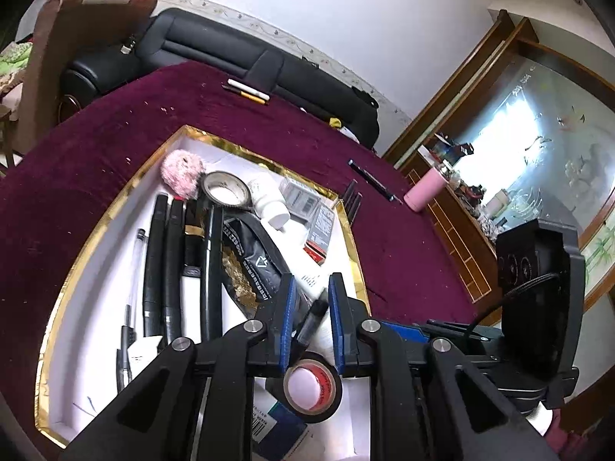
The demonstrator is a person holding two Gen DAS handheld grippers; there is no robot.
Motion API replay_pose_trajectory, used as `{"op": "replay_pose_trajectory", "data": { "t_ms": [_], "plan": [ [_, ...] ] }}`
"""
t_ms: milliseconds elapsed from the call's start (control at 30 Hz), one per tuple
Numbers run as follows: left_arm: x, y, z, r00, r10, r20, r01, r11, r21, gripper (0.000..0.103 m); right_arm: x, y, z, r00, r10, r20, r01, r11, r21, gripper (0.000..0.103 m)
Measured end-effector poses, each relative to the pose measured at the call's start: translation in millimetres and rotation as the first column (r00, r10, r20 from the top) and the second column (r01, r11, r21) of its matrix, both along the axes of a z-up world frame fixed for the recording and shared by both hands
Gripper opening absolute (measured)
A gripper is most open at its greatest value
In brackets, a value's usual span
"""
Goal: Organize objects
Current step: 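Lower the pen and pill bottle into the tray and open both grippers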
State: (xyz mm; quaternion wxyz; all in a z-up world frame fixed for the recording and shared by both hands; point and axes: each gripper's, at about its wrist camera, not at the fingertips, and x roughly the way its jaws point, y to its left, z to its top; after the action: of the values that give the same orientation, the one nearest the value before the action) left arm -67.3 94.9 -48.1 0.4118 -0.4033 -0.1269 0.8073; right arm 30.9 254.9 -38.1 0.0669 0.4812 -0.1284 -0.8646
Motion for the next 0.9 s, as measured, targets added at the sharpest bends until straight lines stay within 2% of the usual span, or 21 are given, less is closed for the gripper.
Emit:
{"op": "replay_pose_trajectory", "data": {
  "t_ms": [33, 67, 133, 233, 300, 400, 467, 567, 900],
  "plan": [
    [0, -2, 2, 1.0, 0.011, -0.008, -0.011, 1.0, -0.002, 0.031, 1, 1, 1, 1.0, -0.002, -0.004, 0.002, 1.0, 0.001, 0.032],
    [2, -4, 6, 0.999, 0.03, -0.024, -0.031, 0.999, -0.013, 0.038, 2, 2, 3, 1.0, -0.006, -0.009, 0.006, 1.0, 0.0, 0.032],
    [7, -6, 14, 0.996, 0.058, -0.062, -0.06, 0.997, -0.038, 0.061, 4, 4, 5, 1.0, -0.017, -0.023, 0.017, 1.0, 0.001, 0.033],
    [22, -5, 27, 0.981, 0.091, -0.169, -0.108, 0.989, -0.099, 0.07, 9, 5, 9, 0.998, -0.031, -0.046, 0.031, 1.0, 0.0, 0.034],
    [33, 0, 35, 0.963, 0.102, -0.251, -0.144, 0.977, -0.156, 0.07, 13, 5, 12, 0.997, -0.04, -0.06, 0.04, 0.999, 0.006, 0.034],
    [45, 7, 40, 0.939, 0.106, -0.328, -0.182, 0.961, -0.21, 0.07, 20, 3, 16, 0.995, -0.056, -0.089, 0.059, 0.998, 0.031, 0.036],
    [49, 10, 42, 0.931, 0.109, -0.349, -0.197, 0.953, -0.23, 0.07, 25, 2, 19, 0.991, -0.069, -0.111, 0.075, 0.996, 0.052, 0.041],
    [55, 15, 43, 0.918, 0.111, -0.381, -0.226, 0.936, -0.271, 0.07, 31, 3, 21, 0.989, -0.072, -0.126, 0.081, 0.994, 0.068, 0.041],
    [73, 36, 48, 0.899, 0.087, -0.429, -0.249, 0.907, -0.338, 0.07, 45, 24, 19, 0.985, -0.111, -0.135, 0.115, 0.993, 0.026, 0.041]
  ]
}}
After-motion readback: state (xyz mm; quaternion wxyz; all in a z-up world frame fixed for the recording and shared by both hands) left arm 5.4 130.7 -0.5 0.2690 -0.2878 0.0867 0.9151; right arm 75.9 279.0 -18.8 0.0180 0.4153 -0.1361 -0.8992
